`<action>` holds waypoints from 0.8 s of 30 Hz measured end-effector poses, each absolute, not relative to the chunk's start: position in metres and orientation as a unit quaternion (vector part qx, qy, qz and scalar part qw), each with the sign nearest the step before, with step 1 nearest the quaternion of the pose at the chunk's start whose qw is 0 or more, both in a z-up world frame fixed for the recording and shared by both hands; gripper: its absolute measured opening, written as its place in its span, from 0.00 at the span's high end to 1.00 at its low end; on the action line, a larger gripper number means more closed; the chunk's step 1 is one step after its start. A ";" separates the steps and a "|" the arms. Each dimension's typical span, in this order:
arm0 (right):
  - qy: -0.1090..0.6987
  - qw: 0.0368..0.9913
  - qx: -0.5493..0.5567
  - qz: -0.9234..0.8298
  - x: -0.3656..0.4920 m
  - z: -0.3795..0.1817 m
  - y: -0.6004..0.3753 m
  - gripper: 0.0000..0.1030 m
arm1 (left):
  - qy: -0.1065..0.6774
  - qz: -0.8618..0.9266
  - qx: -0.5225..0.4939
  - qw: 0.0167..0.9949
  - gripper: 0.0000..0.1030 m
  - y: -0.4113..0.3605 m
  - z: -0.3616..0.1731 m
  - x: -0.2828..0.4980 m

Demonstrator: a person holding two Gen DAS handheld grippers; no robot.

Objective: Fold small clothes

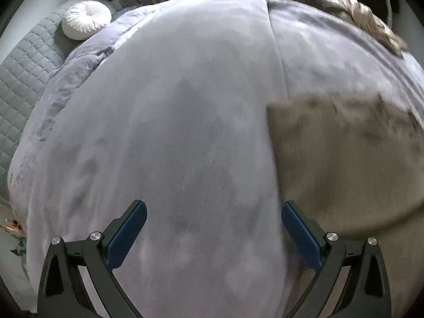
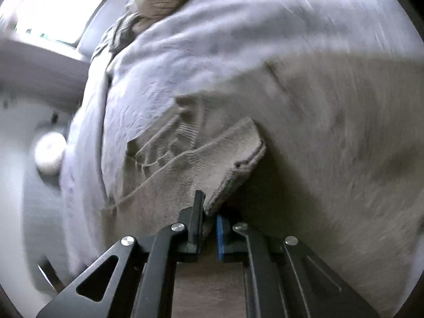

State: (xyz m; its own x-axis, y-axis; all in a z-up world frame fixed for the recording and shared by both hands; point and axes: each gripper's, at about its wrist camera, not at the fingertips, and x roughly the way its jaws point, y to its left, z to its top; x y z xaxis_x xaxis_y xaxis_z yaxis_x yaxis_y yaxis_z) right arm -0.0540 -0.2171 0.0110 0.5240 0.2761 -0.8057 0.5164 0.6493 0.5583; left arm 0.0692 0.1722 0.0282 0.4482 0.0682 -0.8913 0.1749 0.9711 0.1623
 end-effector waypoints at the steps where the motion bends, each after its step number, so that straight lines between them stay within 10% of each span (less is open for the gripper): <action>1: 0.485 0.779 0.389 -0.079 -0.052 0.016 -0.214 0.91 | 0.516 -0.035 0.118 0.848 0.01 0.165 0.027 0.075; 16: 0.522 0.743 0.401 -0.124 -0.098 -0.001 -0.242 0.81 | 0.549 -0.056 0.102 0.828 0.01 0.157 -0.002 0.104; 20: 0.498 0.728 0.459 -0.107 -0.110 0.001 -0.248 0.47 | 0.554 -0.097 0.091 0.822 0.01 0.152 0.011 0.095; 24: 0.466 0.712 0.513 -0.114 -0.108 -0.009 -0.258 0.45 | 0.551 -0.098 0.119 0.820 0.01 0.137 0.002 0.087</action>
State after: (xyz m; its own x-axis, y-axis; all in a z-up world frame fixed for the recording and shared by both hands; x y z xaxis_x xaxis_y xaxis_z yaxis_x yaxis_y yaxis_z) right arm -0.1084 -0.2576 -0.0085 0.5395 0.3165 -0.7802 0.6399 0.4481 0.6243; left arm 0.0871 0.1373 0.0024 0.3730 -0.0293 -0.9274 0.2907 0.9529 0.0868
